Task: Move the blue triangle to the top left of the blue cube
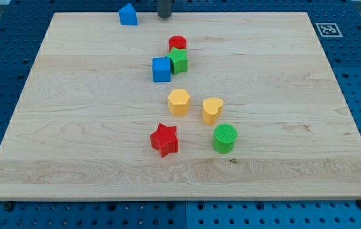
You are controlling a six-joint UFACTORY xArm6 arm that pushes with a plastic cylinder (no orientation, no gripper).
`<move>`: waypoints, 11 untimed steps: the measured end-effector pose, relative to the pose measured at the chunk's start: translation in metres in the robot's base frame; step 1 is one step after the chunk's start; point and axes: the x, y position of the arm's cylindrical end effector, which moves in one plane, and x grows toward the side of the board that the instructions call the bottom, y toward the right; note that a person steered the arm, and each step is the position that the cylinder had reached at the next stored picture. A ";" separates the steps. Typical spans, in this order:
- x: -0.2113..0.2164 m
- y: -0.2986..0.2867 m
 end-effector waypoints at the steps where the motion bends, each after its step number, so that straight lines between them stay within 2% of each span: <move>1: 0.000 -0.065; 2: -0.001 -0.110; 3: -0.001 -0.118; 4: -0.001 -0.087; 5: 0.001 -0.030; 6: 0.020 -0.016; 7: 0.052 -0.039; 11: 0.054 -0.080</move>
